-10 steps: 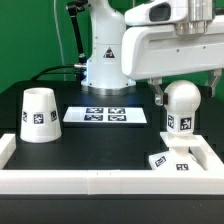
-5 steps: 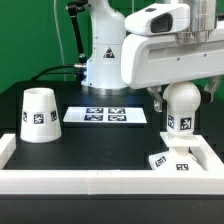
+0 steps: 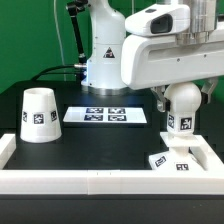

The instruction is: Assemble lamp

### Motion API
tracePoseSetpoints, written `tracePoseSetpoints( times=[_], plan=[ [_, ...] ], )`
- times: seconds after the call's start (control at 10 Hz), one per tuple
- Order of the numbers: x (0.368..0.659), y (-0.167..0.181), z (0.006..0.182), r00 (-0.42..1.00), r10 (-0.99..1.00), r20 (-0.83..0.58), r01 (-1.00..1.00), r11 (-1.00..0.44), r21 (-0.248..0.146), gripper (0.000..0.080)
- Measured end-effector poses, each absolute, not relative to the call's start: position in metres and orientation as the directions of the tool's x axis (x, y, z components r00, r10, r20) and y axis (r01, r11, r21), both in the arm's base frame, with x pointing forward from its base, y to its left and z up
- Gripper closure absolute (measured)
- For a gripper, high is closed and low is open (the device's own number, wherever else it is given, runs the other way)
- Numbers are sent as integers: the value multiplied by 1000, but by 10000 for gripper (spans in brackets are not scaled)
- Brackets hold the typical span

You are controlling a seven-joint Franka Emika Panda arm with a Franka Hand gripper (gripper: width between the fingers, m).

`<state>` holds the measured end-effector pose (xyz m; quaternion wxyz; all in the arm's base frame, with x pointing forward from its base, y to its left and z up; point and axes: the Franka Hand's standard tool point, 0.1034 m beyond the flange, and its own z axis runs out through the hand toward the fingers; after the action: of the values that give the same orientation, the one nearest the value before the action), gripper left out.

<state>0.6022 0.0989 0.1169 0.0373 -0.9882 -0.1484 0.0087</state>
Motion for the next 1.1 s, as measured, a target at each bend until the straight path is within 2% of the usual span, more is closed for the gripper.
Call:
tracePoseSetpoints(
  times=[0.2, 0.5, 0.8, 1.1],
  plan=[
    [602, 100, 117, 977, 213, -12, 211, -974, -79, 222],
    [601, 103, 117, 992, -118, -39, -121, -990, -73, 220],
    [600, 101, 115, 896, -439, -67, -443, -895, -55, 220],
    [598, 103, 115, 722, -687, -87, -691, -723, -25, 220]
  ],
)
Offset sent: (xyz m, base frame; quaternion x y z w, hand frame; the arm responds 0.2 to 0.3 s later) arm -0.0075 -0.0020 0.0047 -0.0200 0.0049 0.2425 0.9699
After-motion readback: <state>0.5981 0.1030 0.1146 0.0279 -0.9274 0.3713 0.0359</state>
